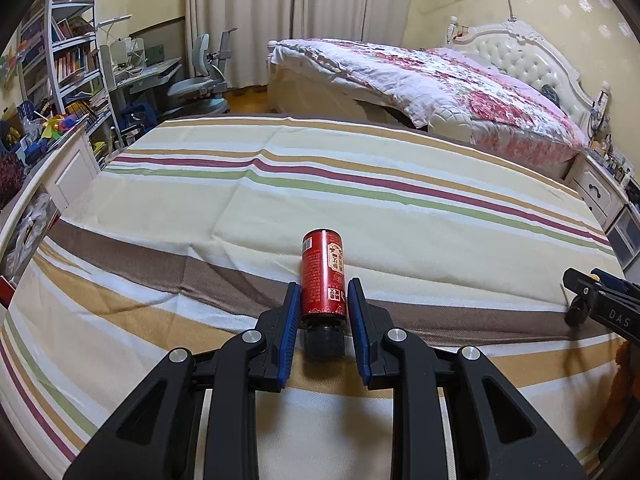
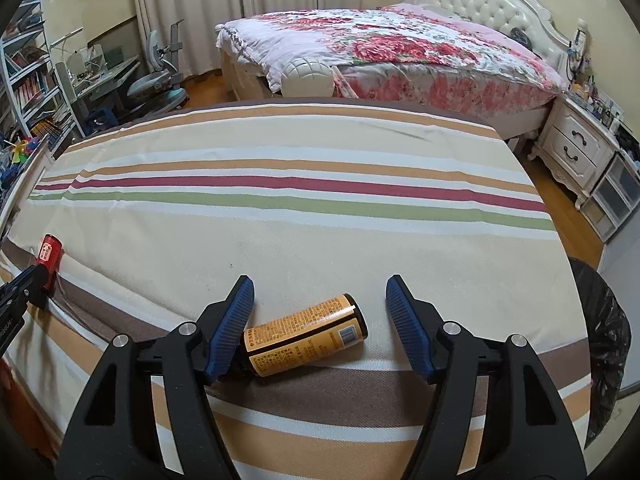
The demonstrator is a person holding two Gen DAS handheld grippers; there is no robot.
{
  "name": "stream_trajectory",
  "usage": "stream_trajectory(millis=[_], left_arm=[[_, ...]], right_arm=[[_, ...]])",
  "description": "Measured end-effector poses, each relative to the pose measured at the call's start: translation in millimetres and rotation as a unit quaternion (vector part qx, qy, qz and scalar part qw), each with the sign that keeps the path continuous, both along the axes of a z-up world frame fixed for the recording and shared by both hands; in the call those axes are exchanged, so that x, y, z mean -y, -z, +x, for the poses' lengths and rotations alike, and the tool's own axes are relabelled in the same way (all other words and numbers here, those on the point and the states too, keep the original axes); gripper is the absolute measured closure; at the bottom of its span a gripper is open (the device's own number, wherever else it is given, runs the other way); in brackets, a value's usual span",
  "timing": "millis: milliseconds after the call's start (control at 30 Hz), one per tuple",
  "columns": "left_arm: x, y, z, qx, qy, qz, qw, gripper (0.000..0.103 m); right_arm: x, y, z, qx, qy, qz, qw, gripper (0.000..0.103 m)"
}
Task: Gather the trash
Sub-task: 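Push the yellow-labelled bottle upright with the right tool while the left tool holds the red bottle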
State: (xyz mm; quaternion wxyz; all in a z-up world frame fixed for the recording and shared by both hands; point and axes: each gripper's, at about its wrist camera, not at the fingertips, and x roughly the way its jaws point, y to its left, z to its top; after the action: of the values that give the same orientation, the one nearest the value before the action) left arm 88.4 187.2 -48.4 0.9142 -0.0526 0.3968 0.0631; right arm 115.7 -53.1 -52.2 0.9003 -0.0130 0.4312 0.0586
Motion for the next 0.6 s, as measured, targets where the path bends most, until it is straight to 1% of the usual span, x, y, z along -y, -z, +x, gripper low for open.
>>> stream_trajectory(millis=[300,600], left_arm=[[3.4,-0.4,-2.3,-0.001,0.002,0.001,1.0000,0.078],[7.9,1.5,-4.6,0.000,0.006,0.001,1.0000,0.077]], right_arm=[[10.7,-0.7,-5.4,-0.001,0.004,0.005,1.000,0.036],[26.8,-7.6,-24.1,0.006,0.013,0.008,1.000,0.036]])
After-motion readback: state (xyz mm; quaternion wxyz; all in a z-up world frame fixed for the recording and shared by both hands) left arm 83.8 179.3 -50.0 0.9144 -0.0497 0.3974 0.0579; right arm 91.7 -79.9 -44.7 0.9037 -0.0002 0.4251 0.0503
